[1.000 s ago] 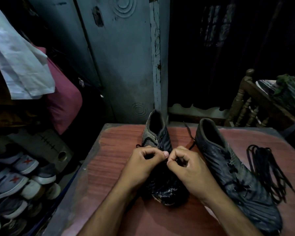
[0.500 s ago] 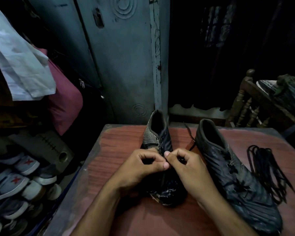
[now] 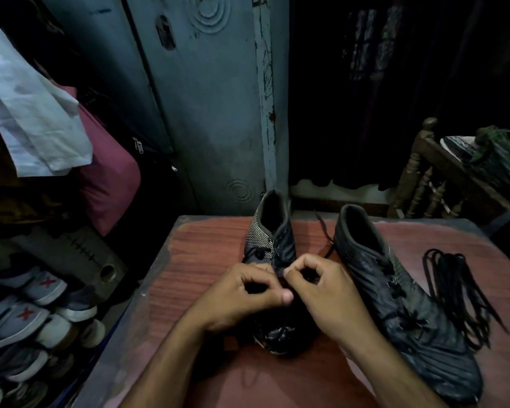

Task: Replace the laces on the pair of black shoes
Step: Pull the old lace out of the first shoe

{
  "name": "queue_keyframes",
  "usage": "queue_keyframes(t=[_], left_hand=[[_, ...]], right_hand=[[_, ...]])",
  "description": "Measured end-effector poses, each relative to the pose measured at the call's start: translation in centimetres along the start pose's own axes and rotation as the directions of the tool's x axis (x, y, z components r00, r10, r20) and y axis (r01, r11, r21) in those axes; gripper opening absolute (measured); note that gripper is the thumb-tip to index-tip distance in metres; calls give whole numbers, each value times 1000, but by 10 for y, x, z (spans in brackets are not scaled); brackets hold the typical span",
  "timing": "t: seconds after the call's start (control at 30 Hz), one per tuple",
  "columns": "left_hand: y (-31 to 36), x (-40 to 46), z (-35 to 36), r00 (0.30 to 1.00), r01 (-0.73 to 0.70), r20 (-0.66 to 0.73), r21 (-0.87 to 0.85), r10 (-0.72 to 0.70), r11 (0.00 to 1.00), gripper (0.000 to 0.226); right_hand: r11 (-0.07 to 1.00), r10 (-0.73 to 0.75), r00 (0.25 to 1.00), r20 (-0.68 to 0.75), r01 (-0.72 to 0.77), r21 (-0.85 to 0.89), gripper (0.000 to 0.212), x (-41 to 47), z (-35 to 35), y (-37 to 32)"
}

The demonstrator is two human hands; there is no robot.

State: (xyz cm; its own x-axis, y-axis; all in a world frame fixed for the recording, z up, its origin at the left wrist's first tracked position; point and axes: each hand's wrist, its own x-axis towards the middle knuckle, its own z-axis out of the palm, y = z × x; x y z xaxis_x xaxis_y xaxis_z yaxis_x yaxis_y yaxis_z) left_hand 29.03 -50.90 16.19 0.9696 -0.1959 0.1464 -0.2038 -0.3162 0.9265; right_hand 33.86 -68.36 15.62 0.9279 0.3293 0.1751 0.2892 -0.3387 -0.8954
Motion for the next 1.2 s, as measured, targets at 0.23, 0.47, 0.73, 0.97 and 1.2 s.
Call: queue_keyframes(t=[0.23, 0.47, 0.73, 0.97, 1.2], left_hand=[[-2, 8, 18, 951, 63, -293, -141, -102, 988, 31], [-6, 10, 19, 945, 52, -303, -228, -121, 972, 29], [3, -3, 6, 997, 57, -39, -290, -71, 955, 16], [3, -1, 5, 997, 68, -32, -170, -75, 983, 24], [-1, 5, 17, 962, 95, -240, -157, -132, 983, 32]], right_hand=[[994, -99, 995, 28, 98, 46, 28, -3, -3, -7], [992, -125, 983, 136, 121, 42, 24, -3, 2, -3], [999, -10, 999, 42, 8, 44, 35, -1, 6, 0], [1000, 12, 1000, 26, -12, 10, 34, -2, 4, 0], [991, -15, 998, 68, 6, 132, 49, -5, 0, -11]])
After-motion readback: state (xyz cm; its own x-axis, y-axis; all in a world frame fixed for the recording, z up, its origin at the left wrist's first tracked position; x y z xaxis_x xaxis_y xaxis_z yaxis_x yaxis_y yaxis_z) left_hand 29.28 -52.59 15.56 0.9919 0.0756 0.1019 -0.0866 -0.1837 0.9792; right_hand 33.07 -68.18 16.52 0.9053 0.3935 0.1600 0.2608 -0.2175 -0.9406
